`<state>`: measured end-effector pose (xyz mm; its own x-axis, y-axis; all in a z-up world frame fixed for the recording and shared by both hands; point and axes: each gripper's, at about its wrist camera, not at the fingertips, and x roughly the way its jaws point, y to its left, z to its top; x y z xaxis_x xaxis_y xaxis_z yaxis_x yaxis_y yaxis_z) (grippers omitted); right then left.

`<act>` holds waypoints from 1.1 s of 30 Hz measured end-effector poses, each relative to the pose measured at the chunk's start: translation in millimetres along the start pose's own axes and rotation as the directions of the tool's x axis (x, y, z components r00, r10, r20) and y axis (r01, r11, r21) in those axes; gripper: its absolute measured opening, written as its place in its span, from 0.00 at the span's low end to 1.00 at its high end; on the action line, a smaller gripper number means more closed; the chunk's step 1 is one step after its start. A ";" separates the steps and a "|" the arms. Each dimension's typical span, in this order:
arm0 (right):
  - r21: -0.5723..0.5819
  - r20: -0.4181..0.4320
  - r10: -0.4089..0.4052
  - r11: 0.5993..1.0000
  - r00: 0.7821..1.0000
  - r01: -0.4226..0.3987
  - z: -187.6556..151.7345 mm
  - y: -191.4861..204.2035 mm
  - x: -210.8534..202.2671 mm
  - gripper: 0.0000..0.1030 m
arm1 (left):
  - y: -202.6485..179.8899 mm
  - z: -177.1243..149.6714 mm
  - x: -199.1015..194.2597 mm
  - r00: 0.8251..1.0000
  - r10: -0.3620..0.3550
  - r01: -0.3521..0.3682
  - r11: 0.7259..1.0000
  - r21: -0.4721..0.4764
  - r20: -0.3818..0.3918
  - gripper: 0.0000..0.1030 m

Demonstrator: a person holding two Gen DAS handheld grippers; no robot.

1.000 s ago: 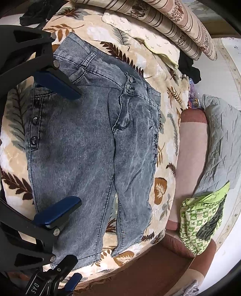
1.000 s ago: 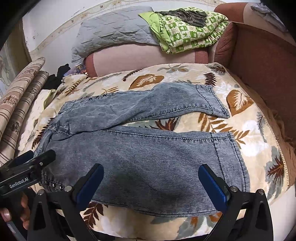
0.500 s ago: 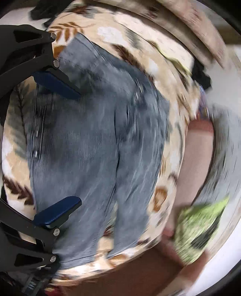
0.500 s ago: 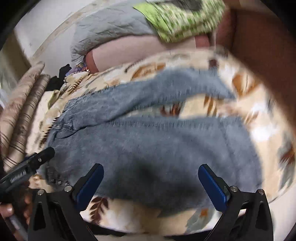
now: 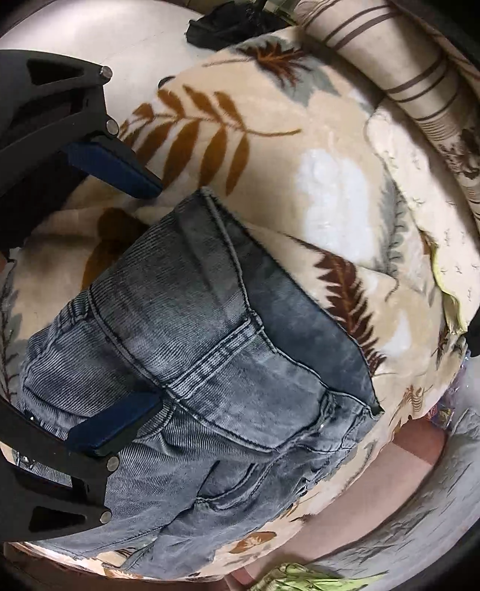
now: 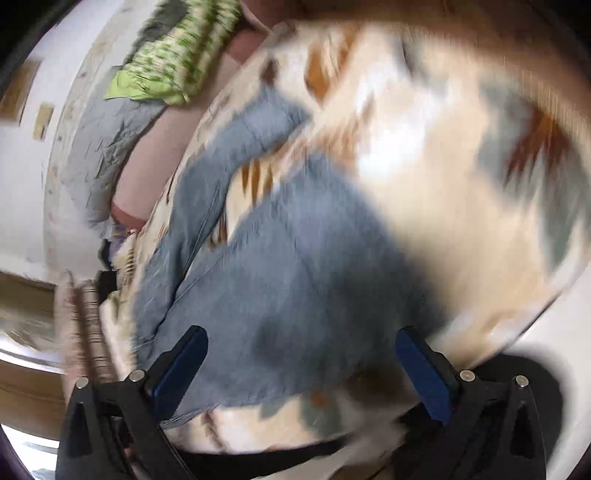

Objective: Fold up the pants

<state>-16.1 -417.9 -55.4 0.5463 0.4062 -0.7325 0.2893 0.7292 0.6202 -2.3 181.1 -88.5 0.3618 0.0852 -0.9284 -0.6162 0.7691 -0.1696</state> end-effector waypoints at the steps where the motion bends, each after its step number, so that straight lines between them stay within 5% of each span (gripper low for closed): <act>1: -0.032 0.021 0.000 0.999 1.000 0.001 8.9 4.0 -3.1 1.00 | 1.3 0.0 4.2 1.000 -0.009 0.009 1.000 -0.001 0.004 1.00; 4: -0.228 -0.024 -0.207 0.954 0.978 0.196 37.6 12.0 34.9 1.00 | 2.2 -2.4 8.0 0.999 -0.014 0.014 1.000 0.016 0.042 1.00; 6: -0.261 -0.113 -0.256 0.940 0.960 0.220 41.6 3.7 63.7 0.91 | 2.9 -9.7 5.4 0.998 -0.008 0.005 0.999 0.042 0.061 1.00; 8: -0.397 -0.074 -0.316 0.880 0.946 0.262 31.9 21.4 67.8 0.85 | 5.6 -14.7 3.0 0.998 -0.017 0.013 0.996 0.086 0.052 1.00; 10: -0.462 -0.054 -0.375 0.831 0.925 0.310 26.9 31.5 67.5 0.37 | 8.3 -14.8 1.2 0.999 -0.032 0.029 0.994 0.102 0.023 1.00; 11: -0.490 -0.048 -0.396 0.810 0.917 0.324 25.5 34.3 68.4 0.33 | 8.2 -13.2 0.8 0.999 -0.035 0.034 0.994 0.105 0.009 1.00; 13: -0.529 -0.035 -0.421 0.777 0.906 0.341 25.9 38.9 68.2 0.22 | 8.7 -10.1 -4.5 1.000 -0.013 0.012 0.995 0.099 0.015 0.80; 15: -0.565 0.007 -0.448 0.736 0.894 0.373 27.2 48.2 65.3 0.18 | 4.6 -10.5 -16.2 0.999 -0.007 0.002 0.991 0.132 0.041 0.43; 17: -0.582 0.070 -0.451 0.706 0.890 0.404 31.5 59.1 56.2 0.17 | 4.6 -14.5 -28.5 0.998 -0.004 -0.005 0.991 0.137 0.062 0.29; 20: -0.572 0.205 -0.443 0.670 0.873 0.474 40.3 76.7 33.0 0.13 | 12.6 -29.0 -47.8 0.993 -0.018 0.005 0.994 0.112 0.116 0.22; 23: -0.538 0.192 -0.439 0.701 0.878 0.468 39.4 69.8 39.1 0.13 | 14.6 -43.0 -39.6 0.998 -0.008 0.002 0.994 0.109 0.056 0.28; 25: -0.561 0.071 -0.524 0.683 0.849 0.468 39.5 45.2 74.0 0.19 | 15.1 -44.7 -27.7 1.000 0.018 -0.020 0.994 0.110 0.015 0.43; 27: -0.537 0.092 -0.500 0.703 0.861 0.466 39.2 35.9 68.5 0.23 | 12.4 -40.8 -37.5 0.999 0.029 -0.033 0.992 0.122 0.032 0.73; 30: -0.457 0.137 -0.435 0.770 0.890 0.446 50.4 41.8 35.5 0.62 | 2.7 -31.3 -73.9 0.983 0.053 -0.080 0.986 0.148 0.177 0.77; 33: -0.445 0.184 -0.305 0.822 0.935 0.356 56.4 63.6 10.1 0.65 | -22.2 -24.6 -101.5 0.956 0.006 -0.074 0.973 0.219 0.295 0.83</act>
<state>52.1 -398.5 -7.5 0.5670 0.0562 -0.8218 0.0824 0.9888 0.1245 -42.6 139.8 1.3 0.5481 0.2727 -0.7907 -0.4729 0.8808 -0.0240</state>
